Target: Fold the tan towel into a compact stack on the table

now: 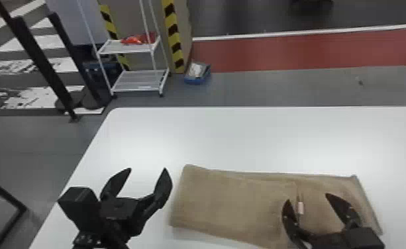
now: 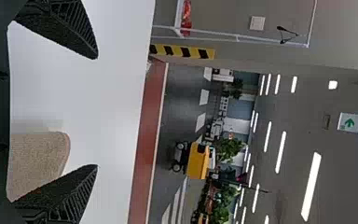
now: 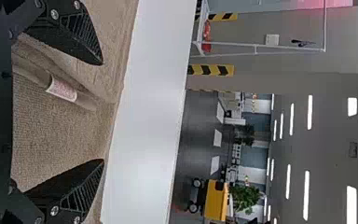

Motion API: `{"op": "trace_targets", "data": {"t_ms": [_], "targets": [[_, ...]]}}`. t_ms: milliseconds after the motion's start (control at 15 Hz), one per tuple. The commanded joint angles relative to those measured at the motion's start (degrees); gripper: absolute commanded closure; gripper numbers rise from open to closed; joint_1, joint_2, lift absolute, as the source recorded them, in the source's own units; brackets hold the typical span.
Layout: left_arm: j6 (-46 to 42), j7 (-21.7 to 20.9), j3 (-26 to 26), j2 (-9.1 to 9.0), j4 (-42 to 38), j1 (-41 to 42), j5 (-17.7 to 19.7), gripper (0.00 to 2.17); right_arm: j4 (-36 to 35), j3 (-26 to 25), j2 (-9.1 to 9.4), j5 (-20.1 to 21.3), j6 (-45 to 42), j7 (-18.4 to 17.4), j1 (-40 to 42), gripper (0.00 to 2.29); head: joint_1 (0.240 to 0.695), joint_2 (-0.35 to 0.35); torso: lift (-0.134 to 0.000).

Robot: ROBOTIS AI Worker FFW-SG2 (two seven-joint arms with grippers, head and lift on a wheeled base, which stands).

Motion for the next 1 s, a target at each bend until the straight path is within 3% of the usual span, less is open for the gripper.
{"op": "trace_targets", "data": {"t_ms": [0,933], "targets": [[0.0,-0.2,0.0,-0.15,0.1,0.0,0.0,0.04,2.4,1.3,-0.06,0.5,0.8,0.0,-1.7,0.18,0.695,0.196,-0.114],[0.0,-1.1,0.0,-0.15,1.5,0.0,0.1,0.04,6.1,3.6,-0.06,1.5,-0.8,0.1,-3.5,0.48,0.695,0.238,-0.114]]}}
